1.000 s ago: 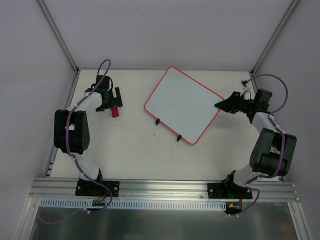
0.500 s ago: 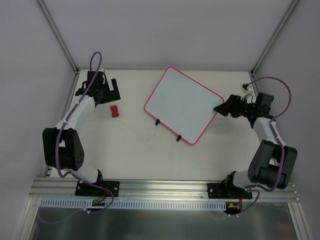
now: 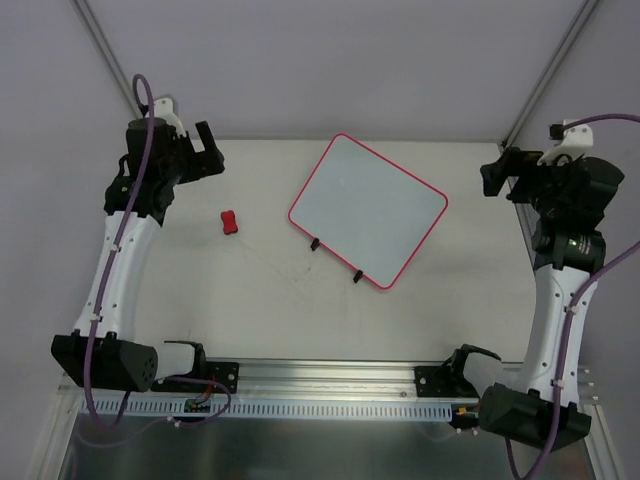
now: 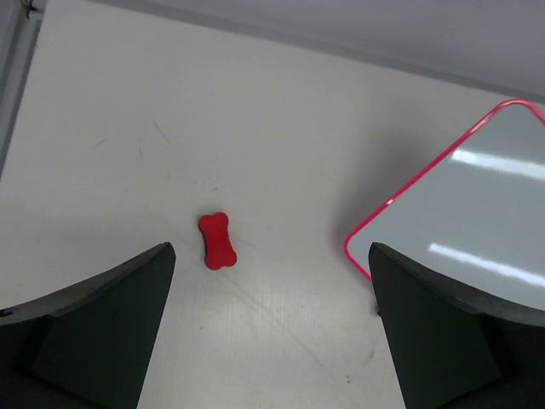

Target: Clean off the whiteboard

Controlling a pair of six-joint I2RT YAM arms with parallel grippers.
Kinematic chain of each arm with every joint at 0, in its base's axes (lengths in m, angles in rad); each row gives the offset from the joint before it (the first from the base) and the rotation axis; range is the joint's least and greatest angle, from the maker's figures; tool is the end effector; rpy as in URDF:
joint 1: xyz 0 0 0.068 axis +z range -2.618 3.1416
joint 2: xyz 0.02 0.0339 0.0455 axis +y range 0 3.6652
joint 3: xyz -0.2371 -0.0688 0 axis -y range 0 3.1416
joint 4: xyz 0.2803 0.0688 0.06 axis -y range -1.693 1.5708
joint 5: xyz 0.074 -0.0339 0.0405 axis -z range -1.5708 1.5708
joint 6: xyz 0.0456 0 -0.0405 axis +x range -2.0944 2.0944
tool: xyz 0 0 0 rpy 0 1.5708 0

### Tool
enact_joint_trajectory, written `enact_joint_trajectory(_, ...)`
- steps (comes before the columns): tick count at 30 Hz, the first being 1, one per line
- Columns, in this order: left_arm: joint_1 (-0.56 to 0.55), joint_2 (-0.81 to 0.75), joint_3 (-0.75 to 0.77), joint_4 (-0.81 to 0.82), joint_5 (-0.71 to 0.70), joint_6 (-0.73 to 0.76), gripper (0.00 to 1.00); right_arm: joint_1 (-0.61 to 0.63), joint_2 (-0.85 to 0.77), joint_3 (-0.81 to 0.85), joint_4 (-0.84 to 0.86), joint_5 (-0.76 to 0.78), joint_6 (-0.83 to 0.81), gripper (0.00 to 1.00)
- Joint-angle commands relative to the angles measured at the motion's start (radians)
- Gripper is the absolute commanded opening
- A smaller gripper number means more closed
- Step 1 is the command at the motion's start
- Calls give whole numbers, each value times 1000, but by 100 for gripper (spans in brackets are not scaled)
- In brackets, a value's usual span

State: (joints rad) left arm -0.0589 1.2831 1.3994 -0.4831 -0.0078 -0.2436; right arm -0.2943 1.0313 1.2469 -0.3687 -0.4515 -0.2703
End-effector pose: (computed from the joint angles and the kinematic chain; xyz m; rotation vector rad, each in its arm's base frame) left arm 0.3353 -0.0194 0.3901 -0.1843 1.9337 -0.1936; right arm 0.2669 -0.0601 0.4180 -0.3100 1.6802 -0.0307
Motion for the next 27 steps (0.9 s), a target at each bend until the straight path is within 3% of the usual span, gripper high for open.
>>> enact_joint_trajectory(1,1,-83,175,-69,43,49,99,-5,-63,127,-81,180,-18,99)
enact_joint_trajectory(9,-1,-166,547,-156,19,131,99,96,-71,400,-159,415,-52,99)
enact_joint_trajectory(17,-2,-277,631,-169,-101,227,99,224,-111,554,-167,571,-171,99)
enact_joint_trajectory(27,-27,-329,674,-167,-156,262,99,290,-146,572,-157,609,-217,99)
